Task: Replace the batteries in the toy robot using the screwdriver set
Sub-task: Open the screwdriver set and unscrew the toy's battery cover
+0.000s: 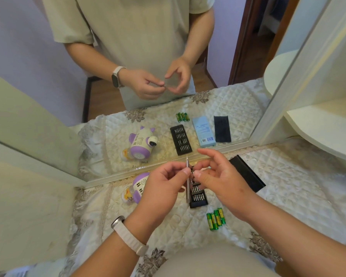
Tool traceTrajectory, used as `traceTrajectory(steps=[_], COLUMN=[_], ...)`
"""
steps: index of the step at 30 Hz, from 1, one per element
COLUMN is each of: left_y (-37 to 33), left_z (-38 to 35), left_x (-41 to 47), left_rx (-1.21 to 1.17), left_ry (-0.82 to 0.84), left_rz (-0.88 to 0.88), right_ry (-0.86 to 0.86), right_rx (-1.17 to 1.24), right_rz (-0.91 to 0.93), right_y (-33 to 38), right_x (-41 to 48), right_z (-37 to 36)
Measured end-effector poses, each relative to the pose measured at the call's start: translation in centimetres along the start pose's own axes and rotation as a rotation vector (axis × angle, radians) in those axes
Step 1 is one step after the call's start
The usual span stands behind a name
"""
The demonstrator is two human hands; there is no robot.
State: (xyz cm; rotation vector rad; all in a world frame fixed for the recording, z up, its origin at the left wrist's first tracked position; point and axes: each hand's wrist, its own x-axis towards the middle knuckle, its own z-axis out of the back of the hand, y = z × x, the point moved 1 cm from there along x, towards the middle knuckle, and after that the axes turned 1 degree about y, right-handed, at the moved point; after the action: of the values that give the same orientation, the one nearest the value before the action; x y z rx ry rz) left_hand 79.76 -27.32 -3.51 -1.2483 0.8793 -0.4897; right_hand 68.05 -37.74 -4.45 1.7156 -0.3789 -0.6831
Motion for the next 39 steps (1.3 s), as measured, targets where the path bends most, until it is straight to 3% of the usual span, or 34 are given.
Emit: traceTrajectory(steps=[8, 14, 21, 27, 33, 39], left_y=[1.3, 3.8, 9.8, 13.5, 15.2, 15.8], left_z=[0.6, 1.9, 6.7, 8.4, 8.1, 7.7], left_x=[0.1, 0.0, -0.5, 1.1, 2.8, 3.6], left_rx=[-0.060, -0.013, 0.437, 0.675, 0.465, 0.398], left_ry=[-0.122, -0.173, -0.462, -0.475, -0.455, -0.480], left_rz=[-0.004, 0.053, 0.083, 0.244, 0.400, 0.391], right_ry=[0.134, 0.041, 0.031, 0.081, 0.075, 0.063], right_rx=[-0.142, -0.244, -0.422, -0.458, -0.463, -0.486], right_rz=[-0.163, -0.145, -0.159, -0.188, -0.221, -0.271], right_y=[-1.8, -3.3, -4.6, -5.7, -6.2, -6.7], right_x=[-0.2, 0.9, 2.3, 3.2, 3.9, 4.3], right_z=[-1.5, -2.0, -1.9, -1.7, -0.9, -0.2])
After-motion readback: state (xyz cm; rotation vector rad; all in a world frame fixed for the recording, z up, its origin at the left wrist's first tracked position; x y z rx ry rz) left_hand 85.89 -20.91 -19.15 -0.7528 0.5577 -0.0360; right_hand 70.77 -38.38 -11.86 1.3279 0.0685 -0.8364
